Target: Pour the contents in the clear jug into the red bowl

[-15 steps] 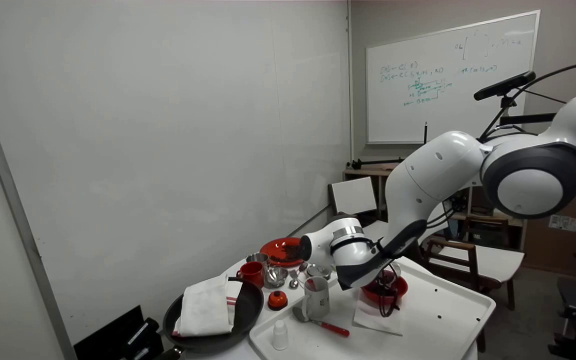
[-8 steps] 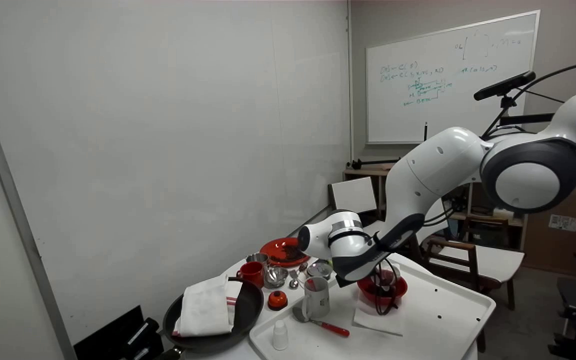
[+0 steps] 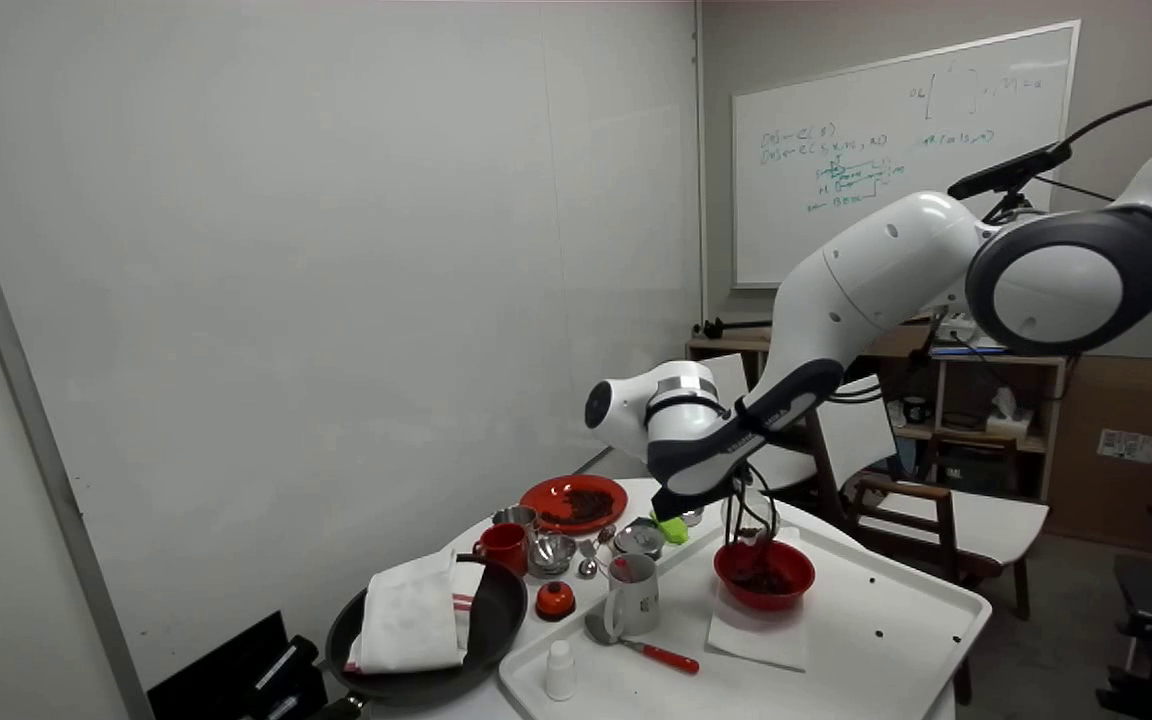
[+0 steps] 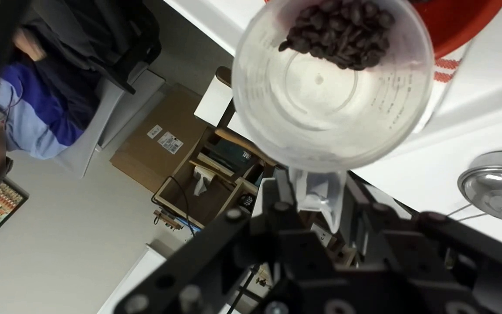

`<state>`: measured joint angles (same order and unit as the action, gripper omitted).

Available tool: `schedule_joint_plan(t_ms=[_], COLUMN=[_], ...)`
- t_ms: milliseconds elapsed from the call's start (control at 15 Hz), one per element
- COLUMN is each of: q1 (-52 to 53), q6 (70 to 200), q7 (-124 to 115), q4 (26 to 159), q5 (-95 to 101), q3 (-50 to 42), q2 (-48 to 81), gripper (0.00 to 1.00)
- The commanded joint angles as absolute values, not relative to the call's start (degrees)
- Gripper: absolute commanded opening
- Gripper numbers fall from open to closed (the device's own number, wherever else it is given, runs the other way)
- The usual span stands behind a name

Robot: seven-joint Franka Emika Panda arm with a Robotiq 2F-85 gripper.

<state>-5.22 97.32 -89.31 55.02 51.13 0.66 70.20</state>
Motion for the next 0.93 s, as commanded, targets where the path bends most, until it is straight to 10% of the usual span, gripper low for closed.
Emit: schedule_joint_plan(t_ms=[0, 867], q1=[-8.65, -5.95], q6=[99.93, 113.32], q7=[-83.41, -43.35], q4=[63.56, 78.29], q5=[48.59, 22.69], q3=[4.37, -4.00], q2=[61.10, 48.08], gripper=[0.09, 0.10])
